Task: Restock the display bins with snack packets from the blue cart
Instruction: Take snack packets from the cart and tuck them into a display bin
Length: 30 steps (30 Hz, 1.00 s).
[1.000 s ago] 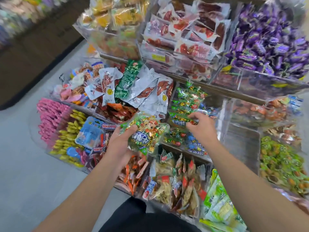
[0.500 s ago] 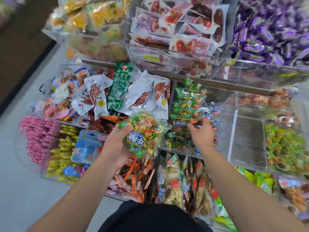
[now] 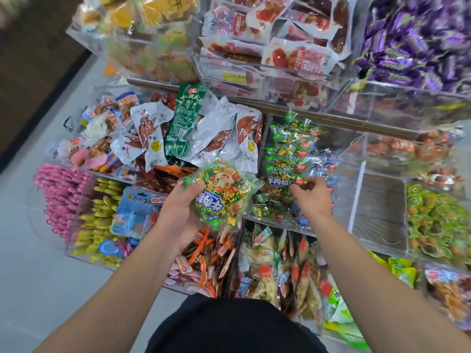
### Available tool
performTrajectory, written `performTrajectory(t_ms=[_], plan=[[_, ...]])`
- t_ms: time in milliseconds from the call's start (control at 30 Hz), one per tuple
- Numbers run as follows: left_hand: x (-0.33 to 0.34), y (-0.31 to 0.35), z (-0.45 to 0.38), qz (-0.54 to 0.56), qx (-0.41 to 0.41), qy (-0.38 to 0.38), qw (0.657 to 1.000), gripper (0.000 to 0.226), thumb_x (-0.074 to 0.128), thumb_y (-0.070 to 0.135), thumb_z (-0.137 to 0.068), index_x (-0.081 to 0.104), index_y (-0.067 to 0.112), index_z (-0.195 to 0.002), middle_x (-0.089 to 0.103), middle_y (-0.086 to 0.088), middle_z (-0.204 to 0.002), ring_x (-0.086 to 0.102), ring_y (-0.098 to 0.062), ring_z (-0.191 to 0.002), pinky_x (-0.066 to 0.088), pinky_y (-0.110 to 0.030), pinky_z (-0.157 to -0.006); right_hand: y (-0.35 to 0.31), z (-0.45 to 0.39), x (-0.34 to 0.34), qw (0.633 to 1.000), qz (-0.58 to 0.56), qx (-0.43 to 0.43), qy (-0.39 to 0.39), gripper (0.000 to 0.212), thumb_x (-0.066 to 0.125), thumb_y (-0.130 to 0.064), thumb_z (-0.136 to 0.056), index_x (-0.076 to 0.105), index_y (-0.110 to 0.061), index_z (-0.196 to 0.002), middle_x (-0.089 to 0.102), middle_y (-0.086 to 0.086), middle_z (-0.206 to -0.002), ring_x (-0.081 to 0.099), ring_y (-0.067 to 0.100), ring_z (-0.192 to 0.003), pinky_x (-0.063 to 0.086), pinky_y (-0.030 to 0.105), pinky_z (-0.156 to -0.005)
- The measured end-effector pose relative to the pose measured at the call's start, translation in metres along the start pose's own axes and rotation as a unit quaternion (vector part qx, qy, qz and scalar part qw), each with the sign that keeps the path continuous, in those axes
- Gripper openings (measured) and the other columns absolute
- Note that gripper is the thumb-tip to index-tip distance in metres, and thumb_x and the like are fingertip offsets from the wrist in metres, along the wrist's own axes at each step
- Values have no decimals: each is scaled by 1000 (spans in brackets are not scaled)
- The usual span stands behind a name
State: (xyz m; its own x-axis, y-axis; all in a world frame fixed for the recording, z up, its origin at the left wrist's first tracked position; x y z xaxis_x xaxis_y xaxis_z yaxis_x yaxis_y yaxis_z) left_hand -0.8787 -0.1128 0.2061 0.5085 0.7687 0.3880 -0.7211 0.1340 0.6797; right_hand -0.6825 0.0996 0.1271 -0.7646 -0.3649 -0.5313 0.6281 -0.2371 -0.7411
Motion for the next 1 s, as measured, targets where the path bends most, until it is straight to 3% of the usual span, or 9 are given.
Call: performTrajectory(t_ms=[100, 200, 333, 500, 633, 700, 833, 933, 1000], plan=[[1, -1, 3, -2, 2, 7, 1000, 52, 71, 24, -78, 55, 10, -126, 68, -22, -125, 69, -43, -107, 48, -76, -87, 2, 3, -1, 1000, -10, -12, -4, 35, 73, -29, -84, 49, -23, -109, 60, -10, -92, 63, 20, -83, 43, 25, -59], [2, -2, 6, 3, 6, 15, 1000, 50, 74, 24, -75, 57, 13, -120, 71, -21, -120, 72, -40, -99, 58, -63, -68, 0, 9, -3, 1000, -29, 4, -4, 38, 73, -27, -83, 49, -24, -112, 59, -11, -98, 64, 23, -94, 54, 40, -82], [1, -4, 10, 2, 11, 20, 1000, 73, 83, 26, -67, 54, 15, -132, 70, -19, -123, 71, -42, -101, 58, -54, -63, -12, 37, -18, 995, -78, -1, 67, 27, 68, -31, -83, 57, -24, -106, 63, -4, -107, 62, 23, -100, 50, 42, -88], [6, -8, 16, -6, 29, 31, 999, 96, 90, 25, -58, 44, 28, -142, 65, -11, -128, 76, -31, -89, 59, -52, -57, -56, 105, -21, 978, -83, -110, -154, 42, 60, -71, -66, 58, -48, -101, 62, -28, -102, 61, -4, -99, 48, 24, -76], [18, -13, 23, -44, 54, -1, 998, 59, 84, 21, -62, 65, 38, -115, 77, 0, -106, 77, -22, -85, 60, -41, -57, -77, 128, -14, 958, -1, -175, -226, 67, 64, -72, -69, 51, -41, -126, 54, -22, -122, 52, -6, -110, 41, 16, -83], [22, -13, 26, -54, 58, -30, 996, 32, 80, 23, -66, 72, 47, -86, 79, 4, -96, 76, -20, -86, 60, -39, -60, -79, 127, -13, 961, -21, -155, -226, 47, 72, -58, -77, 60, -34, -116, 62, -17, -112, 59, 2, -103, 48, 20, -81], [17, -6, 30, -23, 28, -46, 998, 42, 74, 33, -76, 65, 20, -115, 71, -12, -121, 71, -32, -106, 58, -55, -79, -70, 124, -11, 955, -204, -10, -215, 26, 70, -32, -90, 60, -9, -88, 66, 14, -98, 67, 43, -95, 59, 51, -78], [14, -4, 30, -24, 39, -53, 998, 51, 73, 23, -75, 55, 15, -122, 77, 7, -103, 75, -6, -84, 62, -44, -63, -67, 125, -13, 914, -346, 89, -195, 28, 70, -28, -91, 53, -6, -98, 60, 18, -118, 69, 35, -99, 61, 40, -65], [17, -6, 31, -28, 47, -41, 998, 70, 75, 14, -72, 45, 15, -136, 66, 15, -106, 69, 5, -66, 60, -36, -51, -65, 124, -11, 920, -343, 88, -168, 32, 71, -33, -90, 50, -9, -95, 61, 12, -112, 70, 25, -90, 61, 40, -64]])
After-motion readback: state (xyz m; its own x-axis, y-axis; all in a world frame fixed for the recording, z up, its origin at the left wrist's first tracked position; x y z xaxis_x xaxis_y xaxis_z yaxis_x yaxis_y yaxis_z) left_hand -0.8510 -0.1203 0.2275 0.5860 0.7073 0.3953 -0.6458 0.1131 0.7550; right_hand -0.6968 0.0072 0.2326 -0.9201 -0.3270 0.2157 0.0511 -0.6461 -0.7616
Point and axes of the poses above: each hand's wrist, its own z-axis away from the middle knuckle, its own x-axis out of the palm, y = z × x, the point moved 1 cm from there along -z, towards the middle knuckle
